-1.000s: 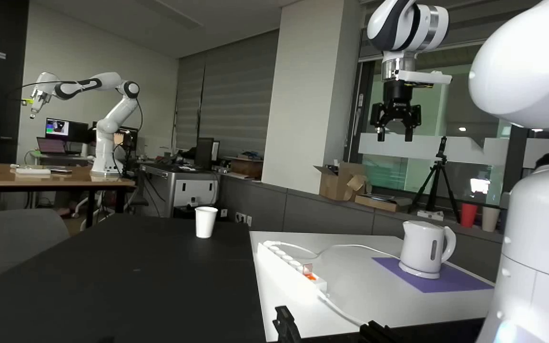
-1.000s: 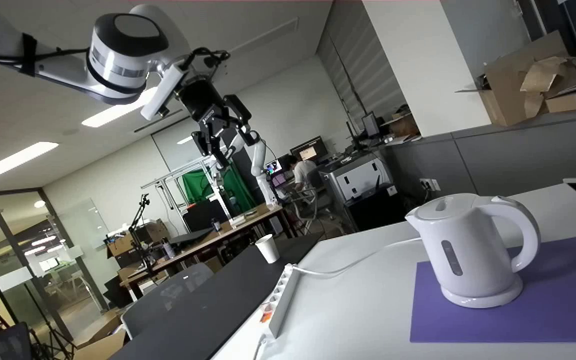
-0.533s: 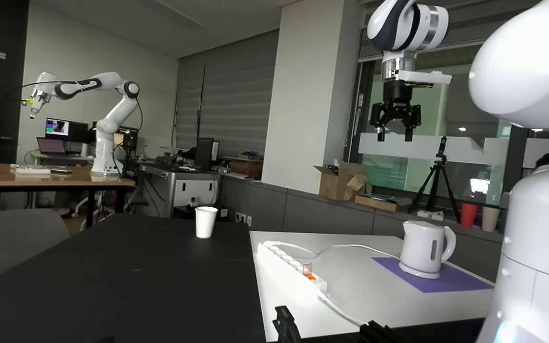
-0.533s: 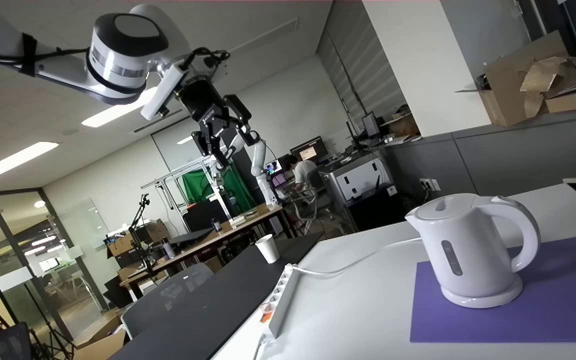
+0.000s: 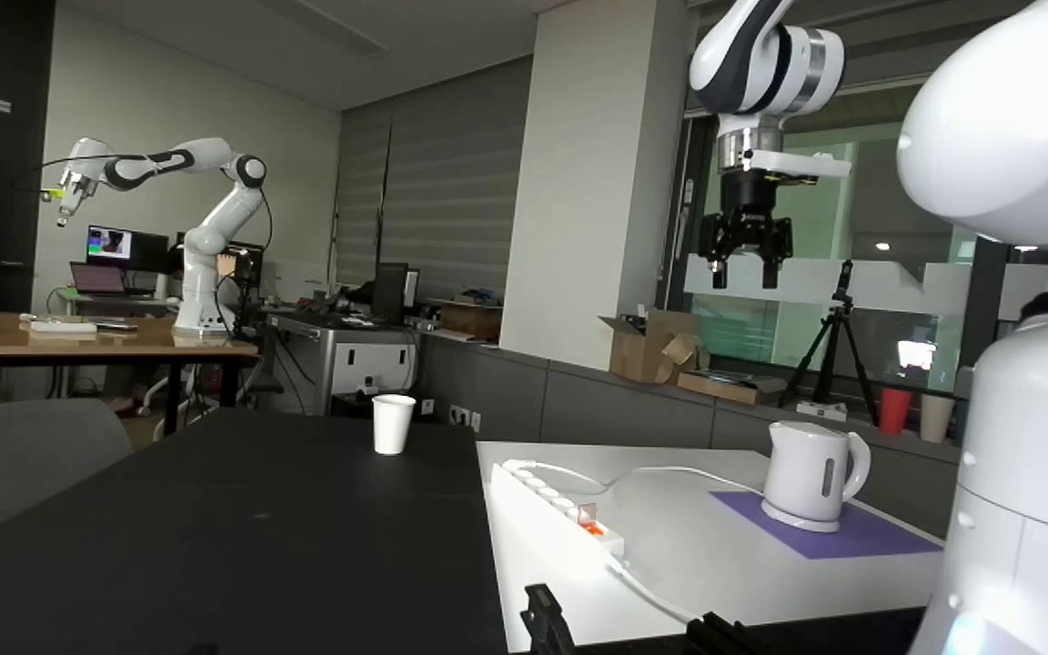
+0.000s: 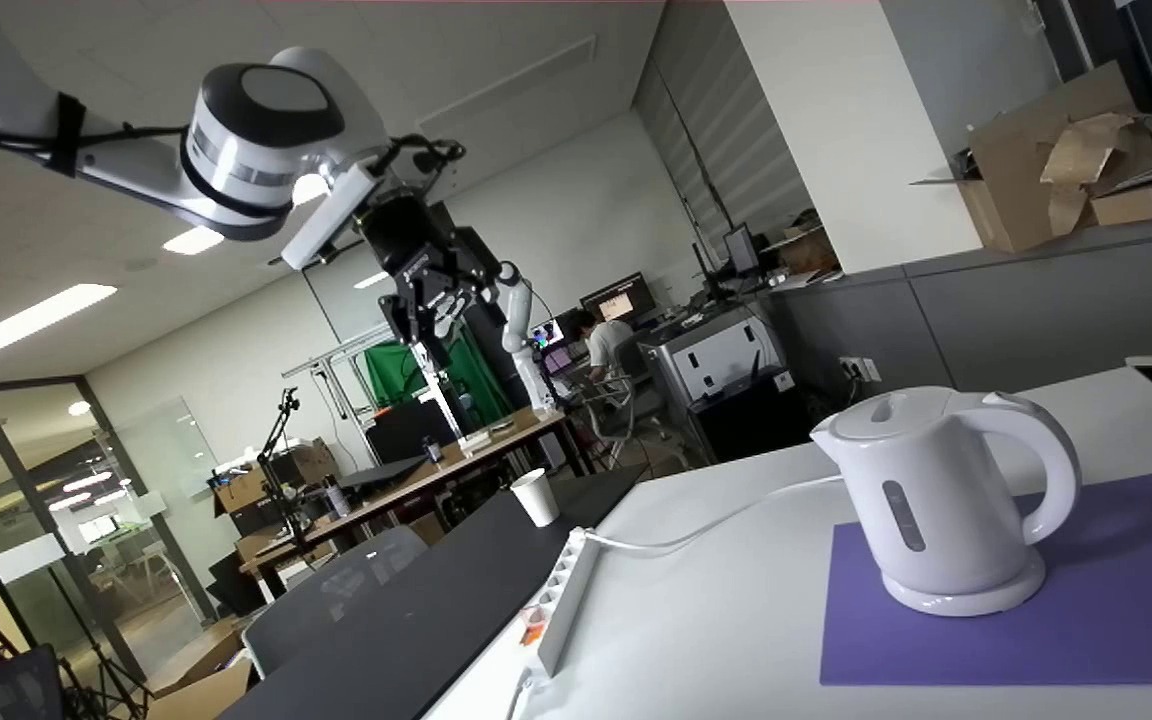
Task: Switch on the extension cable
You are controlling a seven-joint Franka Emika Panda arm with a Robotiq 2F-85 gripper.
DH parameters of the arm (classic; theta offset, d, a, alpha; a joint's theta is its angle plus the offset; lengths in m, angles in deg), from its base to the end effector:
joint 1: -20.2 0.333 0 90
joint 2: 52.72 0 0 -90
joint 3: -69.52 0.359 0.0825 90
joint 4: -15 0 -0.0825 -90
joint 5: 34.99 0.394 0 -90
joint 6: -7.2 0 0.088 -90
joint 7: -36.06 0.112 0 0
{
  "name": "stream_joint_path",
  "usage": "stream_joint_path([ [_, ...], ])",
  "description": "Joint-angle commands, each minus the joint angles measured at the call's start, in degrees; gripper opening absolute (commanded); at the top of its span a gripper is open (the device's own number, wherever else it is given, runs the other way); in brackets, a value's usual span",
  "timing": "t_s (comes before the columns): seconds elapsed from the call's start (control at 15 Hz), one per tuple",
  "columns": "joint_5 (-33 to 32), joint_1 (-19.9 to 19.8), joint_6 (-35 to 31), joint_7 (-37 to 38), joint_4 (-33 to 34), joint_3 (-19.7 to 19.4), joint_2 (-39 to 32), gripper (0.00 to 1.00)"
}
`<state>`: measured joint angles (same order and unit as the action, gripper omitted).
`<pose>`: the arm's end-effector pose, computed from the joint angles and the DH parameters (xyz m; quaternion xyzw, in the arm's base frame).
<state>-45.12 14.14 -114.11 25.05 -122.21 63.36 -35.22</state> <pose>0.4332 -0.1050 0.4667 0.9974 0.0366 0.0016 0.0615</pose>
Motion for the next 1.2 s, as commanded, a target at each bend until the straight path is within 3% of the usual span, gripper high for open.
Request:
stream_joint_path([
  [0.0,-1.08,2.84,-7.06,-1.73,-7.08,2.05,-1.09,1.00],
  [0.2,-3.95,5.10,-16.52,-0.61,-13.25,5.47,-3.77,1.00],
  [0.4,-13.49,5.24,-25.55,5.06,-17.15,9.79,-8.33,1.00],
  [0.6,-26.10,4.14,-28.71,15.14,-17.17,12.29,-13.53,1.00],
  [0.73,-32.03,4.73,-27.13,20.86,-15.82,11.86,-16.52,1.00],
  [0.8,-27.40,6.00,-27.63,15.62,-17.44,10.87,-13.92,1.00],
  [1.13,-30.28,6.15,-27.63,18.30,-16.54,10.58,-16.47,1.00],
])
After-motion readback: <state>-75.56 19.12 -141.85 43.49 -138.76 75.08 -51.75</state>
